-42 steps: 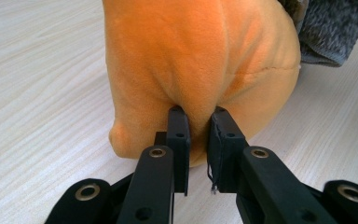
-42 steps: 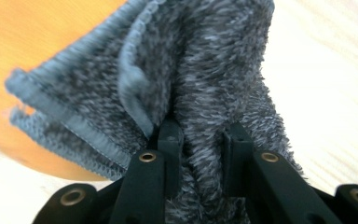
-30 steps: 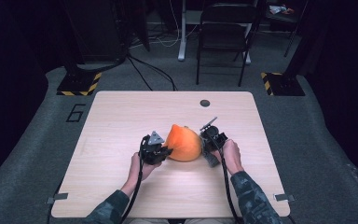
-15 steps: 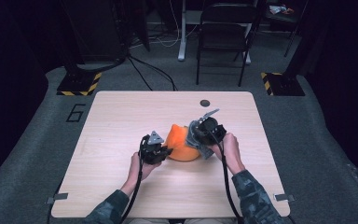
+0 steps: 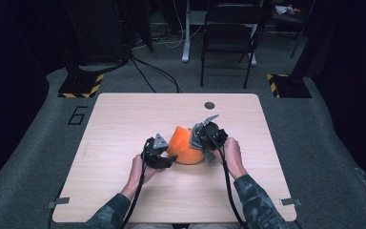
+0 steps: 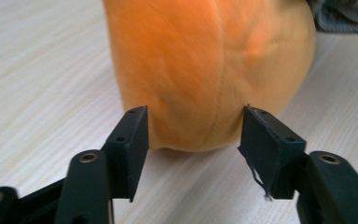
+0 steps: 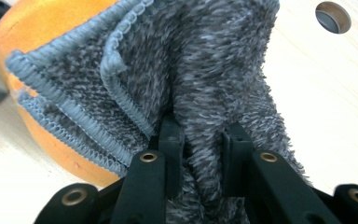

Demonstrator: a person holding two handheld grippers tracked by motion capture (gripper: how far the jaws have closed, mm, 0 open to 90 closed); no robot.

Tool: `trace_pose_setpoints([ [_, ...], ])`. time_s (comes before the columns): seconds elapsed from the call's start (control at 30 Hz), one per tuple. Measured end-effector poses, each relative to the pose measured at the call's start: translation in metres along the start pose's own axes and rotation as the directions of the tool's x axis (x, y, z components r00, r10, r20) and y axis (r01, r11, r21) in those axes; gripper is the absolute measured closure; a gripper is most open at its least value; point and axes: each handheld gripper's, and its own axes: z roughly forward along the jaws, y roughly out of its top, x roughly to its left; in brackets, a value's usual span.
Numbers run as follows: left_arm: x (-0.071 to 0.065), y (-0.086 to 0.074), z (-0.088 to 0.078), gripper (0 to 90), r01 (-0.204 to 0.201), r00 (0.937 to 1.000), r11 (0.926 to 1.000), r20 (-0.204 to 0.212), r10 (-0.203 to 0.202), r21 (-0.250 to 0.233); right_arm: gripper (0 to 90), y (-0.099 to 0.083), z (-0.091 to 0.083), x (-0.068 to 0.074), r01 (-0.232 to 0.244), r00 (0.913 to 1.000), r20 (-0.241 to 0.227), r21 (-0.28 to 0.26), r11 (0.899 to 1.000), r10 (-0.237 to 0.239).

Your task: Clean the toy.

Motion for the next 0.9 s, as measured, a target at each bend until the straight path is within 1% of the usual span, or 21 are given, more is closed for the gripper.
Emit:
trace_pose_setpoints([
  [0.03,-0.001,0.0,0.001,38.0,-0.007,1.0,1.0,-0.006,0.007,0.0,74.3,0.0,0.001,-0.001,-0.002,1.0,-0.004,-0.003,1.0,0.002],
  [0.07,-0.002,0.0,0.002,38.0,-0.019,0.9996,0.9998,-0.021,0.019,-0.001,74.3,0.0,0.001,-0.001,-0.004,1.0,-0.005,-0.004,1.0,0.004],
  [0.1,-0.002,-0.001,0.003,40.3,-0.021,0.9996,0.9997,-0.021,0.021,-0.011,74.3,0.0,0.003,-0.001,-0.002,1.0,-0.002,-0.02,1.0,0.002],
  [0.17,-0.002,-0.004,0.005,47.1,-0.029,0.9993,0.9993,-0.025,0.029,-0.023,74.3,-0.001,0.003,-0.001,0.002,1.0,-0.002,-0.026,1.0,-0.002],
  [0.2,-0.002,-0.005,0.005,51.9,-0.029,0.9995,0.9994,-0.017,0.028,-0.02,74.3,-0.001,0.003,-0.001,-0.003,1.0,-0.007,-0.027,1.0,0.003],
  [0.23,-0.003,-0.006,0.006,57.1,-0.02,0.9995,0.9992,-0.025,0.019,-0.035,74.3,-0.001,0.003,-0.001,0.009,0.9999,-0.009,-0.035,0.999,-0.009],
  [0.27,-0.002,-0.005,0.005,61.1,-0.022,0.9994,0.9995,-0.026,0.021,-0.023,74.2,-0.001,0.003,-0.001,0.008,0.9999,-0.011,-0.037,0.999,-0.009],
  [0.3,-0.002,-0.006,0.005,65.3,-0.008,0.9996,0.9992,-0.027,0.007,-0.039,74.2,-0.001,0.003,-0.001,0.005,0.9999,-0.012,-0.036,0.999,-0.005],
  [0.4,0.0,-0.005,0.004,74.2,0.003,0.9998,0.9992,-0.017,-0.004,-0.041,73.9,-0.001,0.001,-0.003,-0.005,0.9999,-0.014,-0.04,0.999,0.004],
  [0.43,0.0,-0.005,0.003,76.2,0.01,0.9997,0.9988,-0.021,-0.011,-0.048,74.0,-0.001,0.0,-0.004,0.0,0.9999,-0.01,-0.045,0.999,0.0],
  [0.5,0.0,-0.003,0.001,78.3,0.022,0.9996,0.9985,-0.014,-0.023,-0.05,74.0,0.0,-0.004,-0.003,-0.032,0.9994,-0.015,-0.038,0.999,0.031],
  [0.53,0.001,-0.002,0.0,78.7,0.034,0.9994,0.9974,-0.008,-0.035,-0.063,74.0,0.001,-0.006,-0.005,-0.012,0.9999,-0.009,-0.056,0.998,0.011],
  [0.57,0.001,-0.002,-0.001,79.2,0.039,0.9992,0.997,-0.01,-0.04,-0.067,73.9,0.002,-0.01,-0.005,-0.024,0.9997,-0.008,-0.051,0.998,0.024],
  [0.6,0.0,-0.001,-0.003,79.3,0.044,0.9989,0.9968,-0.013,-0.045,-0.068,73.9,0.003,-0.012,-0.006,-0.013,0.9999,-0.008,-0.065,0.998,0.013],
  [0.63,0.0,0.0,-0.004,79.5,0.047,0.9987,0.9962,-0.016,-0.049,-0.073,73.9,0.004,-0.016,-0.005,-0.031,0.9993,-0.024,-0.079,0.996,0.03],
  [0.7,-0.001,0.002,-0.006,79.8,0.053,0.9984,0.9963,-0.016,-0.054,-0.068,73.9,0.006,-0.02,-0.004,-0.018,0.9993,-0.035,-0.109,0.994,0.014],
  [0.77,-0.004,0.004,-0.007,79.7,0.055,0.9983,0.9958,-0.016,-0.056,-0.073,73.9,0.008,-0.026,0.003,-0.016,0.9989,-0.046,-0.116,0.993,0.01],
  [0.8,-0.005,0.005,-0.008,79.7,0.047,0.9987,0.9969,-0.015,-0.048,-0.063,73.8,0.01,-0.026,0.005,0.005,0.9985,-0.053,-0.134,0.991,-0.013],
  [0.83,-0.007,0.005,-0.008,79.6,0.051,0.9985,0.9962,-0.016,-0.053,-0.07,73.8,0.011,-0.028,0.009,0.005,0.9985,-0.053,-0.141,0.99,-0.013],
  [0.87,-0.007,0.006,-0.008,79.6,0.05,0.9986,0.9968,-0.013,-0.051,-0.063,73.7,0.012,-0.029,0.014,0.01,0.9982,-0.057,-0.148,0.989,-0.018],
  [0.9,-0.008,0.006,-0.008,79.6,0.05,0.9985,0.9963,-0.016,-0.052,-0.07,73.7,0.013,-0.03,0.016,0.024,0.9972,-0.066,-0.163,0.986,-0.035],
])
